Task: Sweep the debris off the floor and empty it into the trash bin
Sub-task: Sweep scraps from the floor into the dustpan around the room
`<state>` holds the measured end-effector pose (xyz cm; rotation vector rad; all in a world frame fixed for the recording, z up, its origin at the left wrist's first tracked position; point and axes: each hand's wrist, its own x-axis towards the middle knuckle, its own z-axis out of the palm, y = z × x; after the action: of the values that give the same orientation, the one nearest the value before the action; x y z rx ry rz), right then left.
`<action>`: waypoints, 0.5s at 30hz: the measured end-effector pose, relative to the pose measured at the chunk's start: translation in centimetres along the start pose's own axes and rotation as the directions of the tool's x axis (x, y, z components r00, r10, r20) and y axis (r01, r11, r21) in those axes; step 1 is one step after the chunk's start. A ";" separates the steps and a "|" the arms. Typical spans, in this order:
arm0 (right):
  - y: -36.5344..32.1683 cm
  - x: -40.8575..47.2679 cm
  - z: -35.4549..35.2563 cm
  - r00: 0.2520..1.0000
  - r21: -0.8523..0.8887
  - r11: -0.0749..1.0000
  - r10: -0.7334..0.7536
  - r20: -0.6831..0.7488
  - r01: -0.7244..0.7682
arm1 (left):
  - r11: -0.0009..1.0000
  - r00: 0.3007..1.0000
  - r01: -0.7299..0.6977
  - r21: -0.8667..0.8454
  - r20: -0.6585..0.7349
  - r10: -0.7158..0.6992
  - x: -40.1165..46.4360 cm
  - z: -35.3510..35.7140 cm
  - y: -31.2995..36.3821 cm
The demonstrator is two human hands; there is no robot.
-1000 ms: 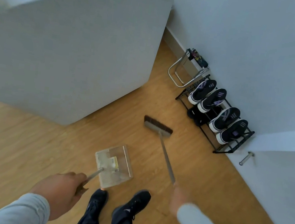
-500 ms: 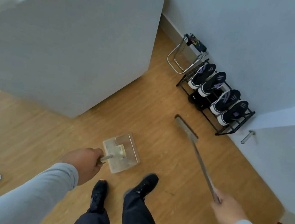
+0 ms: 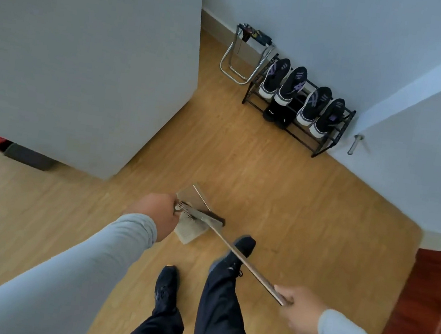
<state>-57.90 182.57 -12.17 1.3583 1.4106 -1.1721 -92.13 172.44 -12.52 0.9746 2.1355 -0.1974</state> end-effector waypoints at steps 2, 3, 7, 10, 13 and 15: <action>2.8 -3.0 1.3 0.997 0.143 0.989 0.045 -0.064 -0.035 | 1.000 1.000 -0.008 -0.009 -0.004 0.008 -1.0 0.3 -0.7; 4.3 -4.4 2.0 0.992 0.237 0.970 0.078 -0.102 -0.052 | 1.000 1.000 -0.012 -0.014 -0.003 0.012 -1.6 0.4 -1.1; 10.5 -8.4 4.6 0.951 0.503 0.862 0.206 -0.232 -0.064 | 0.996 0.996 -0.085 0.016 0.022 0.085 -4.4 0.8 -2.2; 14.7 -9.2 6.4 0.906 0.623 0.777 0.325 -0.271 -0.093 | 0.969 0.978 -0.206 0.135 0.071 0.198 -5.8 0.7 0.0; 18.5 -8.5 8.3 0.876 0.695 0.703 0.419 -0.239 -0.147 | 0.902 0.942 -0.331 0.277 0.156 0.298 -7.1 1.7 3.6; 20.9 -7.3 9.5 0.865 0.722 0.668 0.457 -0.208 -0.179 | 0.846 0.915 -0.400 0.353 0.208 0.346 -7.7 3.1 5.9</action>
<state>-36.94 171.22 -8.65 2.3682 0.9008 -1.2820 -83.01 170.81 -8.31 1.5433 1.7669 -0.4932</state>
